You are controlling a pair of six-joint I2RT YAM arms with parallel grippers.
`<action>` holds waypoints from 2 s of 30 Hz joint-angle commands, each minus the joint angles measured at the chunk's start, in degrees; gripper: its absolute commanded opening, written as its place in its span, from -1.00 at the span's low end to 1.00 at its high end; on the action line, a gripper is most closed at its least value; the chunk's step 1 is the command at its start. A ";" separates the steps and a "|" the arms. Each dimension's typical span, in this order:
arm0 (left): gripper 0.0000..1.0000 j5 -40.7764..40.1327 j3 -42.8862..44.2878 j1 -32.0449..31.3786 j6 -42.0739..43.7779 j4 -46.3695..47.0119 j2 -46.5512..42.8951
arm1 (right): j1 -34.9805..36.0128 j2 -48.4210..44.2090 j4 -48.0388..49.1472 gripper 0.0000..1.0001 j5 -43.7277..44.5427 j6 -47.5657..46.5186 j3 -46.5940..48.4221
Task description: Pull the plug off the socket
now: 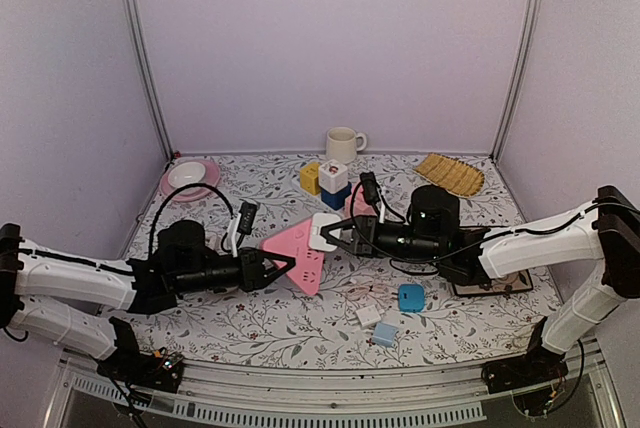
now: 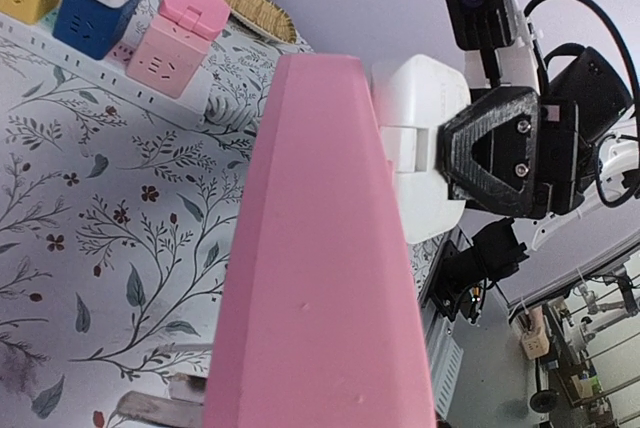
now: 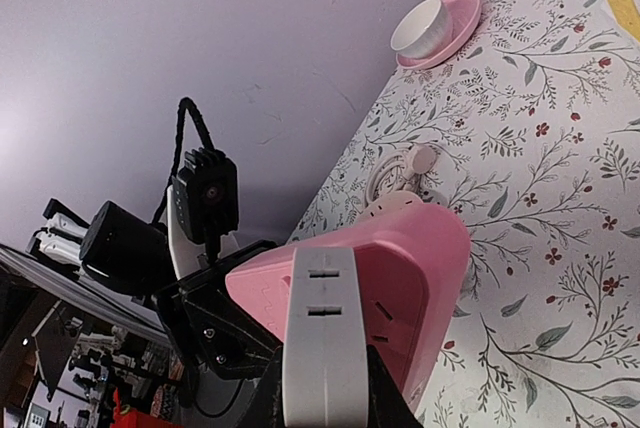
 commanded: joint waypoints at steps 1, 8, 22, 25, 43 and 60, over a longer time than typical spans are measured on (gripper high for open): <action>-1.00 -2.41 -1.90 2.05 -0.06 3.44 -1.17 | 1.65 -2.42 7.88 -0.93 -11.68 -1.17 0.91; -1.00 0.00 -3.11 2.08 1.08 7.01 -2.84 | 1.65 -1.85 13.75 -0.93 -15.89 1.12 0.52; -1.00 -0.41 -4.16 4.59 -1.65 6.89 -2.05 | 1.65 -4.49 19.53 -0.93 -16.99 1.42 -2.33; -1.00 -0.32 -4.05 4.73 -1.69 6.74 -1.79 | 1.66 -4.39 22.14 -0.93 -18.41 1.30 -3.06; -1.00 -11.90 9.40 18.70 -5.16 -22.02 3.21 | 2.01 -3.01 2.79 -0.93 -9.96 -2.08 -3.91; -1.00 -1.19 21.28 39.35 -1.45 -22.45 20.40 | 7.37 10.39 -14.88 -0.93 -3.75 -4.89 4.83</action>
